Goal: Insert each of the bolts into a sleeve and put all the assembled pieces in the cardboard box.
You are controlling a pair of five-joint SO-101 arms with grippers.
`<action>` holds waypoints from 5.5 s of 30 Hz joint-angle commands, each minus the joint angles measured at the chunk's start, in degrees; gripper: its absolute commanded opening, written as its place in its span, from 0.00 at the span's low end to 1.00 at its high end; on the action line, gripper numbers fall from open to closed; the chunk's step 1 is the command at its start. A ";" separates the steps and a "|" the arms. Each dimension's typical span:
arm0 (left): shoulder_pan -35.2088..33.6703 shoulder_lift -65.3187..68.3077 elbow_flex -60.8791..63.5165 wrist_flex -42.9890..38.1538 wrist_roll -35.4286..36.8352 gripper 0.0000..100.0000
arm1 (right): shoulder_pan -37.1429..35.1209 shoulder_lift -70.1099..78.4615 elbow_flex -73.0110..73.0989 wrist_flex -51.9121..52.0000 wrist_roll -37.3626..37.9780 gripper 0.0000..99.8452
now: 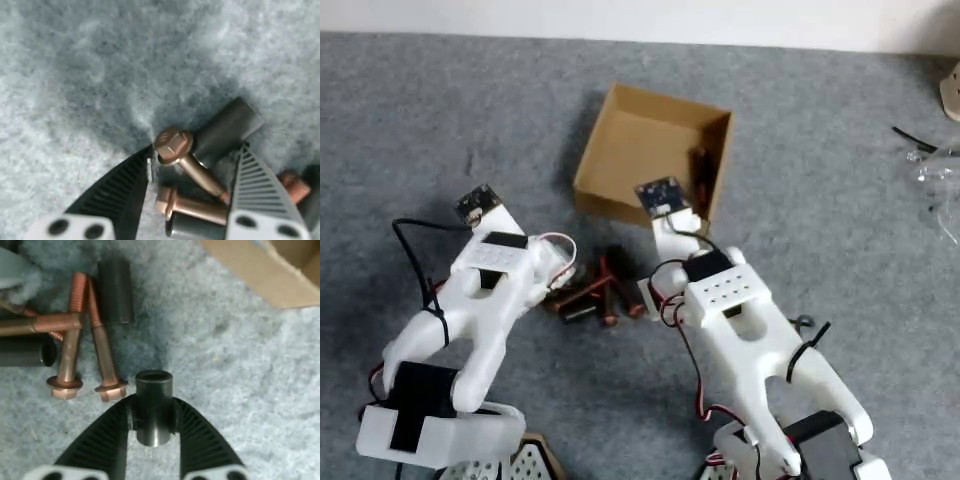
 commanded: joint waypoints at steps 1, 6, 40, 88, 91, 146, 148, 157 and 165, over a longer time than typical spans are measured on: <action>-1.36 -0.13 0.84 -0.26 0.18 0.18 | 1.01 -2.77 -0.75 -1.63 0.62 0.00; -1.36 -0.13 1.19 -0.53 0.18 0.00 | 1.01 -2.77 -0.75 -1.63 0.62 0.00; -3.03 -0.75 -2.86 -0.53 0.35 0.01 | 1.01 -2.77 -0.75 -1.89 0.62 0.00; -0.84 -20.00 9.27 -2.46 -3.34 0.18 | 1.01 -2.68 -0.75 -1.98 0.62 0.00; -0.84 -20.00 9.27 -2.37 -3.34 0.35 | 1.01 -2.68 -0.75 -1.98 0.62 0.00; -6.55 4.79 -4.26 5.63 8.79 0.14 | 1.01 -2.68 3.38 -6.29 0.62 0.00; -6.46 4.70 -4.35 5.71 8.79 0.04 | 1.01 -2.68 3.38 -6.29 0.62 0.00; -6.37 4.18 -4.44 5.80 8.26 0.01 | 1.01 -2.68 3.38 -6.37 0.62 0.00; -6.64 4.18 -5.41 5.71 -9.05 0.01 | 1.01 -2.68 3.47 -6.37 0.62 0.00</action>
